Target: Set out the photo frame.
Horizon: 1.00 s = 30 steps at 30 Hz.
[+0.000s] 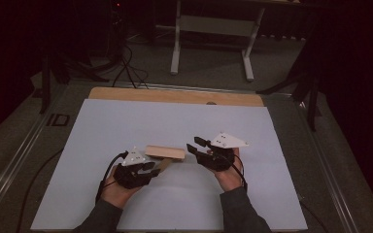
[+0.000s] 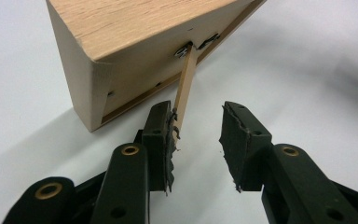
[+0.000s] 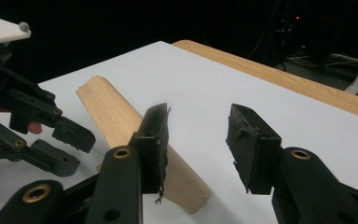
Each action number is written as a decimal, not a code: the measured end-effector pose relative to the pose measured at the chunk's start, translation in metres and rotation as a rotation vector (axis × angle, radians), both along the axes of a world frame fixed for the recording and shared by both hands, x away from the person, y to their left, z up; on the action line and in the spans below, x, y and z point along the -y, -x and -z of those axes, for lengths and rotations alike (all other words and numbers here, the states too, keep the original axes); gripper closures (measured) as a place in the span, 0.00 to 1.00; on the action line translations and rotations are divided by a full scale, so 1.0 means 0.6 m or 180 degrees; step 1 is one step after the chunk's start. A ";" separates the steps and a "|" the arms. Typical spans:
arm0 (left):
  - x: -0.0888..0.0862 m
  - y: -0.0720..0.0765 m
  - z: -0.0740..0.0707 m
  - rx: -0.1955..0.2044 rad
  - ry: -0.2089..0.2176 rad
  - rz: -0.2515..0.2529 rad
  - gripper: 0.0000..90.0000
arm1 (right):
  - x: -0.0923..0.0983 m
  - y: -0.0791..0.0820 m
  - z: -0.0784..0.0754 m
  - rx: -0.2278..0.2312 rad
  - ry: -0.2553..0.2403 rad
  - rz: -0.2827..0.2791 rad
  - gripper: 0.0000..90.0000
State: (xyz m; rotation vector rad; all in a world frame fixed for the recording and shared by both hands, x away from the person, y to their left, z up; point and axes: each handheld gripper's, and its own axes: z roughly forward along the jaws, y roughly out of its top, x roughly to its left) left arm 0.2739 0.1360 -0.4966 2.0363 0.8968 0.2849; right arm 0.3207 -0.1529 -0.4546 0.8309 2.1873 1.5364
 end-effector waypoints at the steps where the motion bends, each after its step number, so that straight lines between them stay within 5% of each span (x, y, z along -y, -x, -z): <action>1: 0.000 0.000 -0.001 0.0007 -0.0004 0.0004 0.71 | 0.000 -0.001 0.001 -0.0001 0.0009 -0.0002 0.63; 17: 0.002 0.003 -0.006 0.0041 -0.0011 0.0058 0.74 | 0.008 -0.014 0.011 -0.0044 0.0030 0.0208 0.62; 30: -0.004 0.002 -0.013 0.0101 0.0073 -0.0013 0.80 | -0.003 -0.021 0.031 -0.0123 0.0062 0.0260 0.98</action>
